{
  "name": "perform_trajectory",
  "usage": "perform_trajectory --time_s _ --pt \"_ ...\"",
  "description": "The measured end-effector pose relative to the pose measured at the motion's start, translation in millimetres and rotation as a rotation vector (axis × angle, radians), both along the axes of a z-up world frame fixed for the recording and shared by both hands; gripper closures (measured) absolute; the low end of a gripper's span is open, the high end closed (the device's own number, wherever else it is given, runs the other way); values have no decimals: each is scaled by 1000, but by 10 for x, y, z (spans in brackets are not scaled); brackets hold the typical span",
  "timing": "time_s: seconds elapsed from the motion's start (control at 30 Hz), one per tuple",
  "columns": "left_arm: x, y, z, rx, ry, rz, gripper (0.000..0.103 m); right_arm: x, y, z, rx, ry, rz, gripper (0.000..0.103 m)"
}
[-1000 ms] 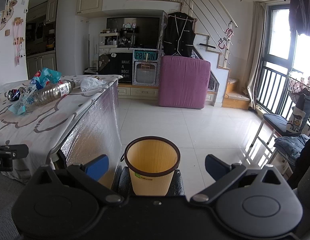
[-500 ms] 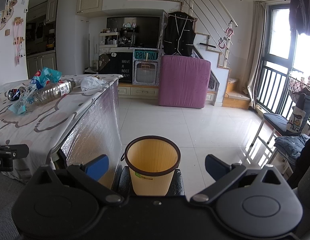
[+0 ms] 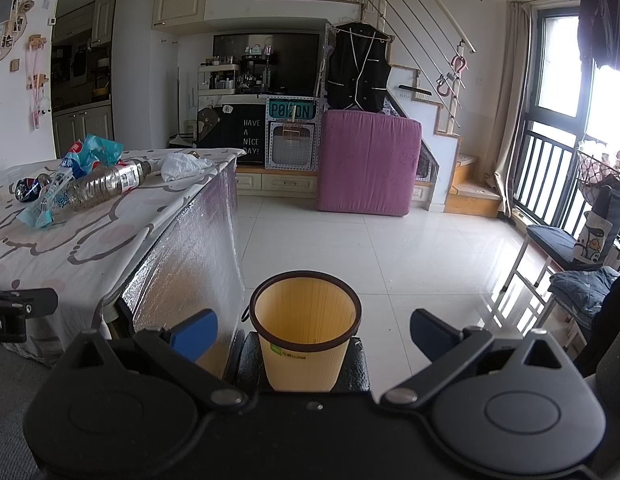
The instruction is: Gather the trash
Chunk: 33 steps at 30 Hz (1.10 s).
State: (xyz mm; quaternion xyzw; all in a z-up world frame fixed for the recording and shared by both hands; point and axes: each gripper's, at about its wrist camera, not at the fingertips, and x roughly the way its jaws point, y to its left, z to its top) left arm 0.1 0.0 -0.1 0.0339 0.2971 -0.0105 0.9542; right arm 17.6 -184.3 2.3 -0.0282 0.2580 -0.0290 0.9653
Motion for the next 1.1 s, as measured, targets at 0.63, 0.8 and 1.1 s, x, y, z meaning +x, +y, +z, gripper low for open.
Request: perform_trajectory --time_s 0.63,0.8,1.1 --pt "235 -35 -113 4 4 20 0 218 -83 -146 53 35 -6 0" --pt "429 48 -153 -12 4 46 0 424 -106 -199 61 42 -7 0" --pt "1031 284 -208 -8 28 129 0 1077 -56 -308 104 68 29 0"
